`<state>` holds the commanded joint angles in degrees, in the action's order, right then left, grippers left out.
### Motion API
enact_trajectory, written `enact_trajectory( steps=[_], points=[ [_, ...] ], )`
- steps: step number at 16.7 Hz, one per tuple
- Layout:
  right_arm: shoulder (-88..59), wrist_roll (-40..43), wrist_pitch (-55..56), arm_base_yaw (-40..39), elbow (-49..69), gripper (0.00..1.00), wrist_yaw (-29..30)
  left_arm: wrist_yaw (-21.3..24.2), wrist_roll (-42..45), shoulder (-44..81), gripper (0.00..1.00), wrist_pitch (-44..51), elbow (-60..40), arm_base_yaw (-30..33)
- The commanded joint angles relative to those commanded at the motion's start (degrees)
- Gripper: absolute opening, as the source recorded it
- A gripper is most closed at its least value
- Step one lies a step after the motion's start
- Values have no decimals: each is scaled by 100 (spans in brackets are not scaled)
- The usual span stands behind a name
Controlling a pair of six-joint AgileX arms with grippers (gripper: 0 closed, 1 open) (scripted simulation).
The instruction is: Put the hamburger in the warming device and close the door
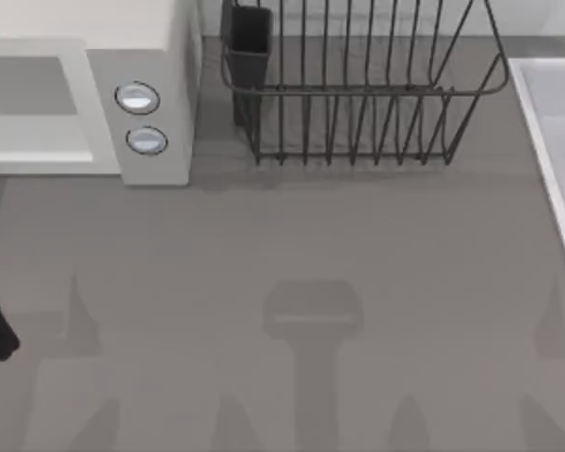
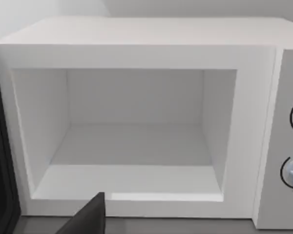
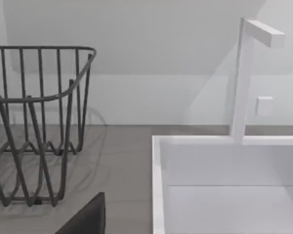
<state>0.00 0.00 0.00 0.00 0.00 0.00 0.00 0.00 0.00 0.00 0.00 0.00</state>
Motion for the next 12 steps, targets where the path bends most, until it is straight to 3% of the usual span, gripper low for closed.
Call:
enact_trajectory(
  steps=[6,12],
  points=[
    [0,0,0,0,0,100,0,10,155,595,100,396,-433,-62],
    [0,0,0,0,0,100,0,37,724,3193,100,1809,-2065,-300]
  ],
)
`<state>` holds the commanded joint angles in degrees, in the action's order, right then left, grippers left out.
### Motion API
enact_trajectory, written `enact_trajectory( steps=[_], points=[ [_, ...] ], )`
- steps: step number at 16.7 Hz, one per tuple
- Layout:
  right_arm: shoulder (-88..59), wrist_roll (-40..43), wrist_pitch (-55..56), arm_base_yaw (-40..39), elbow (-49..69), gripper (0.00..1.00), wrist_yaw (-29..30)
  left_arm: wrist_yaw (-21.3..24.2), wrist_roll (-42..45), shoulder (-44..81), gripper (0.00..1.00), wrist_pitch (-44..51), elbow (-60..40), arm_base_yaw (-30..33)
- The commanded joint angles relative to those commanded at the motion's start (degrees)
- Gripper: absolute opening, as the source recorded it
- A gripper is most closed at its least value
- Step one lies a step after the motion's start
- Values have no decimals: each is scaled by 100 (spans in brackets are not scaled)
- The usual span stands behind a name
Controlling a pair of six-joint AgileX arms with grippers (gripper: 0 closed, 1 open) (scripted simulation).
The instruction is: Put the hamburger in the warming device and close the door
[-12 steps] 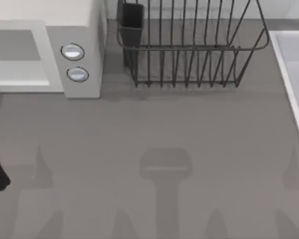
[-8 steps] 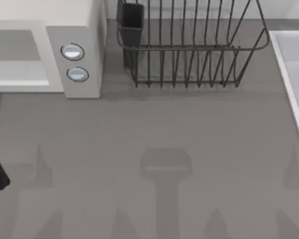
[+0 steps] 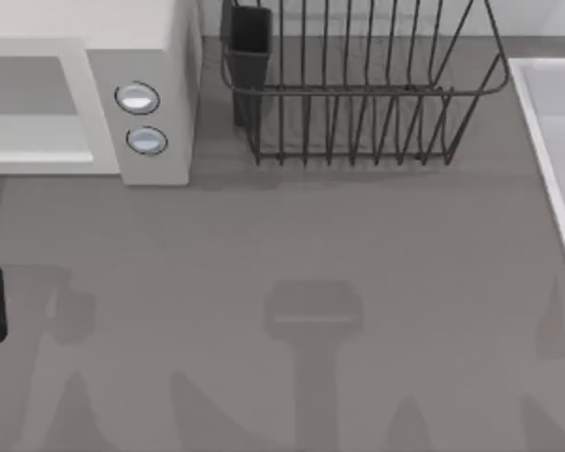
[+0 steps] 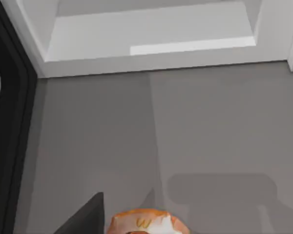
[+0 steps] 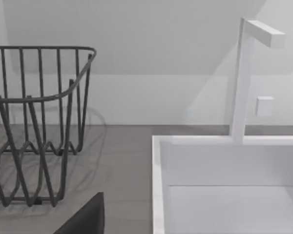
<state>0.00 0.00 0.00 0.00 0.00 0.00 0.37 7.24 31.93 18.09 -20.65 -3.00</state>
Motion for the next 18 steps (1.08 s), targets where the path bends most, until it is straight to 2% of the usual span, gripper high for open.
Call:
enact_trajectory(
  steps=[10,14,18],
  points=[
    [0,0,0,0,0,100,0,6,1101,4901,100,2677,-3248,-501],
    [0,0,0,0,0,100,0,5,1390,6238,100,3397,-4143,-648],
    [0,0,0,0,0,100,0,5,1535,6898,100,3764,-4609,-727]
  ],
)
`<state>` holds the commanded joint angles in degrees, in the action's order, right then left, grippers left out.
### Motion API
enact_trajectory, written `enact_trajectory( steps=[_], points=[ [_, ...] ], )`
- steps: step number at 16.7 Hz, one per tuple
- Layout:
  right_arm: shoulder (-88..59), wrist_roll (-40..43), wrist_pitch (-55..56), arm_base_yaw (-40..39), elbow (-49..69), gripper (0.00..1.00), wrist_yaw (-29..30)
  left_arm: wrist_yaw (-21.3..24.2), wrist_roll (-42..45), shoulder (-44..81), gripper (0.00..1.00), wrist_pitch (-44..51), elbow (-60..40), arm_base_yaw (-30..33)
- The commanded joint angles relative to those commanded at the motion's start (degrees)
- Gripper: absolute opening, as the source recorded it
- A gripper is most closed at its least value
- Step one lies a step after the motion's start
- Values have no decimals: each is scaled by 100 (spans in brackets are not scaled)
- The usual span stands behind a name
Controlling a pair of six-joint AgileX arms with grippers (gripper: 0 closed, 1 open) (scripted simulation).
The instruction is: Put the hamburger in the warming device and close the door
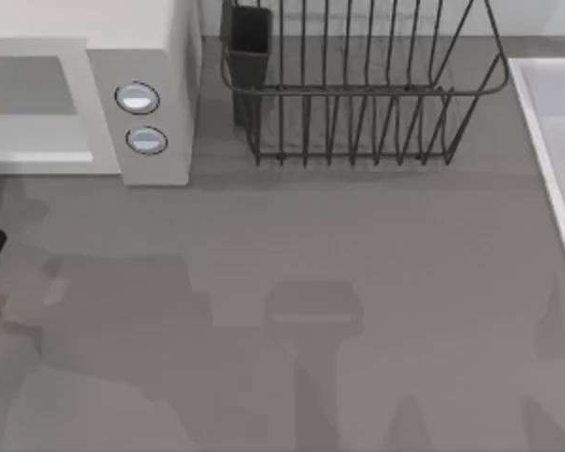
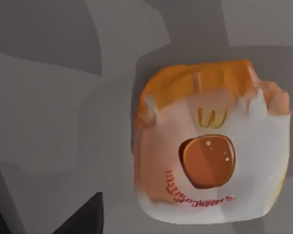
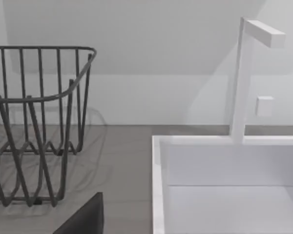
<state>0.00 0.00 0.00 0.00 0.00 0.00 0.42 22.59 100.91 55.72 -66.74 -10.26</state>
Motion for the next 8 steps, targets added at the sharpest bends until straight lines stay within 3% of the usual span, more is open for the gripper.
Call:
enact_trajectory(
  steps=[8],
  points=[
    [0,0,0,0,0,100,0,0,-5,136,100,-196,104,11]
  ],
)
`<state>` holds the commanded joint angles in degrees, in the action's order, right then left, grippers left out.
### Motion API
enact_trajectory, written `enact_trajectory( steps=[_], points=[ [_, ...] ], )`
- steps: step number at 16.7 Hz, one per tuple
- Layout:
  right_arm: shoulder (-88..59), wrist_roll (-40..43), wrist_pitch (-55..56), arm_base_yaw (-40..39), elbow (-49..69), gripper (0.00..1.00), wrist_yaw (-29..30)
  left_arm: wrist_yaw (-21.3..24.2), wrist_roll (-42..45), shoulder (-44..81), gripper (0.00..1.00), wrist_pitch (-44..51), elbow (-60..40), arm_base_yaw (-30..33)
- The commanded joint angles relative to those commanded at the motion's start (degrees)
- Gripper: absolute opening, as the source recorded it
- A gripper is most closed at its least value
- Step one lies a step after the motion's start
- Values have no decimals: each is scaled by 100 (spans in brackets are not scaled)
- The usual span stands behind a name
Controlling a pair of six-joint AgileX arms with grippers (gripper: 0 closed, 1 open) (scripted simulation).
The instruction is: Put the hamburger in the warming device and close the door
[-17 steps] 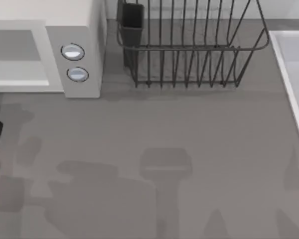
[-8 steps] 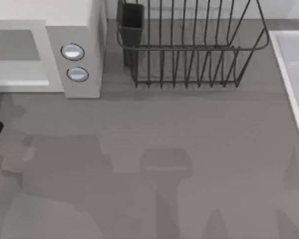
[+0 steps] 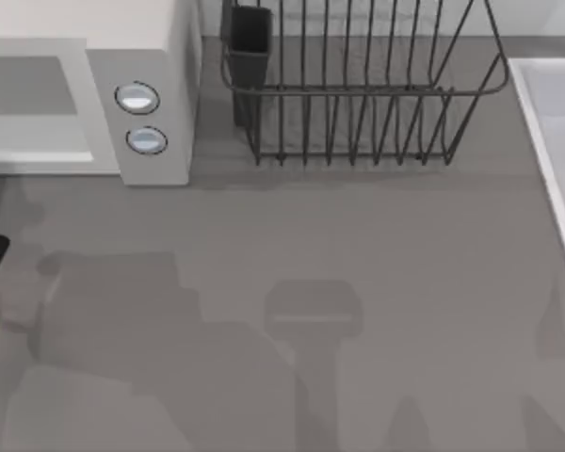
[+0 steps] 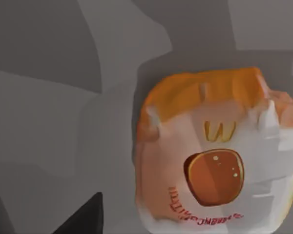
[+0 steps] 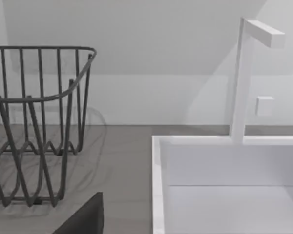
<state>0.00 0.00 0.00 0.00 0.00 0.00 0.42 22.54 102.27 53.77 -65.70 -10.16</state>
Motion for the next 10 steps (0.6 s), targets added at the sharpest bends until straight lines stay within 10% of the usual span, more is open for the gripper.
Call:
enact_trajectory(
  steps=[10],
  points=[
    [0,0,0,0,0,100,0,3,27,778,100,-1588,795,-15]
  ],
)
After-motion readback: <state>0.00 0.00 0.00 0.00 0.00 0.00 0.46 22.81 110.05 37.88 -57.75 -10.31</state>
